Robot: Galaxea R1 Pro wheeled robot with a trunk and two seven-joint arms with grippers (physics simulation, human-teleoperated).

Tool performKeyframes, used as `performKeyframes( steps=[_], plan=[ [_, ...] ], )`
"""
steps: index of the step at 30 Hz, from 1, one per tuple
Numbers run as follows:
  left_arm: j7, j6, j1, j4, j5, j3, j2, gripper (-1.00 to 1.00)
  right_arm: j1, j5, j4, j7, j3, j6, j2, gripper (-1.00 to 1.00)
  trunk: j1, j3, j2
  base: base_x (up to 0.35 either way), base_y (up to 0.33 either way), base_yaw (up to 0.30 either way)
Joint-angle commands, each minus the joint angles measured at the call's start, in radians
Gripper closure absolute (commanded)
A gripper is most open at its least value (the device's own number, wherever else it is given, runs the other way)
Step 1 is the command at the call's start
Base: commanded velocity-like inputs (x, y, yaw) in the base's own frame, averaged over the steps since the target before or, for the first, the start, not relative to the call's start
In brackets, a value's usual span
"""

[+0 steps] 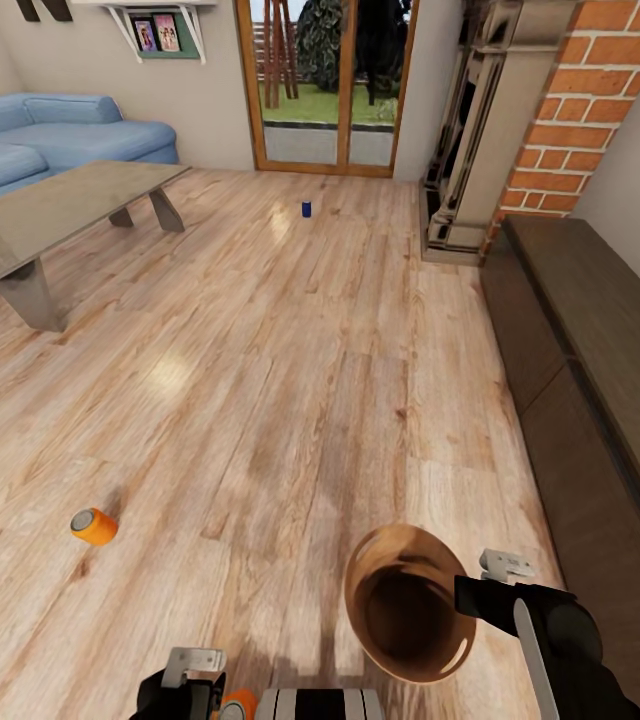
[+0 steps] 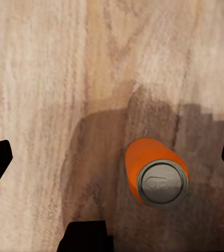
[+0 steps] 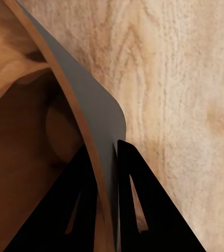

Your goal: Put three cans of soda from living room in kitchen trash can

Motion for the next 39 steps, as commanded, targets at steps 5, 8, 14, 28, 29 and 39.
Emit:
performKeyframes(
  steps=[5, 8, 14, 28, 29, 39],
  plan=[
    [0.000, 0.009, 0.000, -0.019, -0.003, 0.001, 0.003, -1.00, 0.000, -0.022, 0.000, 0.004, 0.000, 0.001, 0.000, 1.00, 0.000, 0.000, 0.000, 0.000, 0.000, 0.000],
    [0.000, 0.010, 0.000, -0.021, -0.004, 0.001, 0.003, -1.00, 0.000, -0.021, 0.000, 0.001, 0.000, 0.001, 0.000, 1.00, 0.000, 0.000, 0.000, 0.000, 0.000, 0.000],
    [0.004, 0.011, 0.000, -0.023, -0.006, 0.001, 0.003, -1.00, 0.000, -0.022, 0.001, 0.000, 0.000, 0.001, 0.000, 1.00, 0.000, 0.000, 0.000, 0.000, 0.000, 0.000],
    [-0.066, 0.003, -0.023, 0.149, -0.010, 0.004, 0.013, -1.00, 0.000, -0.021, 0.001, 0.000, -0.001, 0.001, 0.000, 1.00, 0.000, 0.000, 0.000, 0.000, 0.000, 0.000],
    [-0.090, -0.001, -0.042, 0.187, -0.010, 0.005, 0.018, -1.00, 0.000, -0.021, 0.001, 0.000, -0.001, 0.001, 0.000, 1.00, 0.000, 0.000, 0.000, 0.000, 0.000, 0.000],
    [-0.116, -0.019, -0.069, 0.230, -0.011, 0.013, 0.036, -1.00, 0.000, -0.020, 0.001, 0.001, -0.003, 0.001, 0.000, 1.00, 0.000, 0.000, 0.000, 0.000, 0.000, 0.000]
  ],
)
